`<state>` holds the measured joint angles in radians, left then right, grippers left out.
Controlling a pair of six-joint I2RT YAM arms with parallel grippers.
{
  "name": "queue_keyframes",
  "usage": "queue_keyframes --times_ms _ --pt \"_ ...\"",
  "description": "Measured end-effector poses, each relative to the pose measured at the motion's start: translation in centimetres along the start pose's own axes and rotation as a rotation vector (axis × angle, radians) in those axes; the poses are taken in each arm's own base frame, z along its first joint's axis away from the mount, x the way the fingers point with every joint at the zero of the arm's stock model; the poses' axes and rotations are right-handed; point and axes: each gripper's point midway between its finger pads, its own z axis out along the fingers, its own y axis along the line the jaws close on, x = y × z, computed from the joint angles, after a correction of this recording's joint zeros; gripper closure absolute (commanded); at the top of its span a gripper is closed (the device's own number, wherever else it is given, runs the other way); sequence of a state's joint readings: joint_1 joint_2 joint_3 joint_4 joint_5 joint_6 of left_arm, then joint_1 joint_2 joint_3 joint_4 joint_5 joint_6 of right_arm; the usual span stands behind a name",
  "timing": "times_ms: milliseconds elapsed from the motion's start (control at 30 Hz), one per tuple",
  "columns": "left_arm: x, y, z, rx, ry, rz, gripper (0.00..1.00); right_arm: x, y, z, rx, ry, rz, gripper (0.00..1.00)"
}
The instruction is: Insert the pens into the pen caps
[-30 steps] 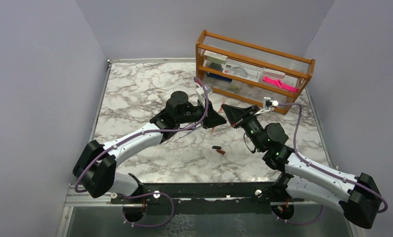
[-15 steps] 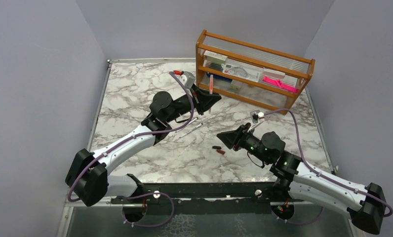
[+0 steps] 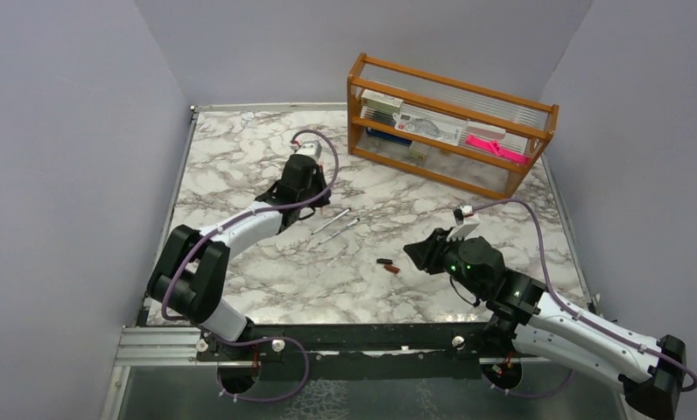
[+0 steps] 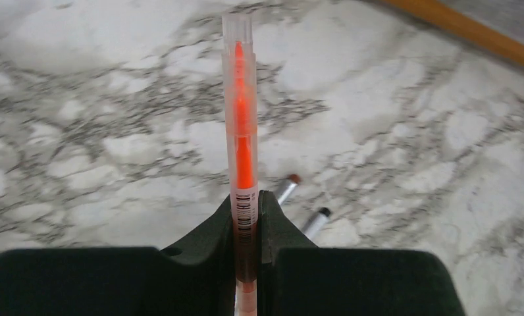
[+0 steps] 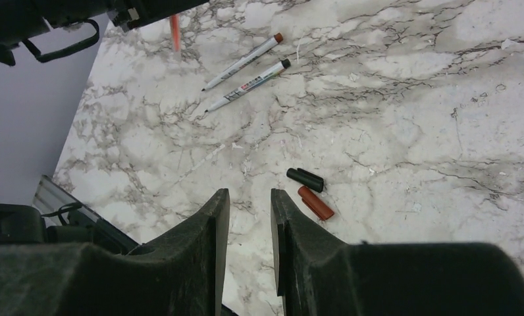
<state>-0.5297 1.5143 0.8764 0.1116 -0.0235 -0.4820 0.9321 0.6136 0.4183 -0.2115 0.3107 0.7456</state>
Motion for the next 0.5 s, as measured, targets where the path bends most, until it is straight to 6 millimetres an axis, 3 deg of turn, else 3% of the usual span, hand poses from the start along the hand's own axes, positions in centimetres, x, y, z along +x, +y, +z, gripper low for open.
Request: queue_keyframes --times_ms 100,167,300,500 --pt "0.3 4.6 0.7 -0.116 0.065 -0.050 0.98 0.4 -0.3 0.1 0.009 0.012 -0.009 0.73" --pt "-0.1 6.2 1.6 -0.167 0.105 -0.061 0.95 1.0 -0.7 0.3 0.020 0.027 -0.020 0.73" --pt "-0.4 7.2 3.3 -0.213 0.159 -0.053 0.90 2.3 -1.6 0.6 0.042 0.065 -0.046 0.73" --pt "2.9 8.6 4.0 -0.260 0.281 -0.045 0.78 2.6 -1.9 0.7 0.048 0.074 -0.068 0.73"
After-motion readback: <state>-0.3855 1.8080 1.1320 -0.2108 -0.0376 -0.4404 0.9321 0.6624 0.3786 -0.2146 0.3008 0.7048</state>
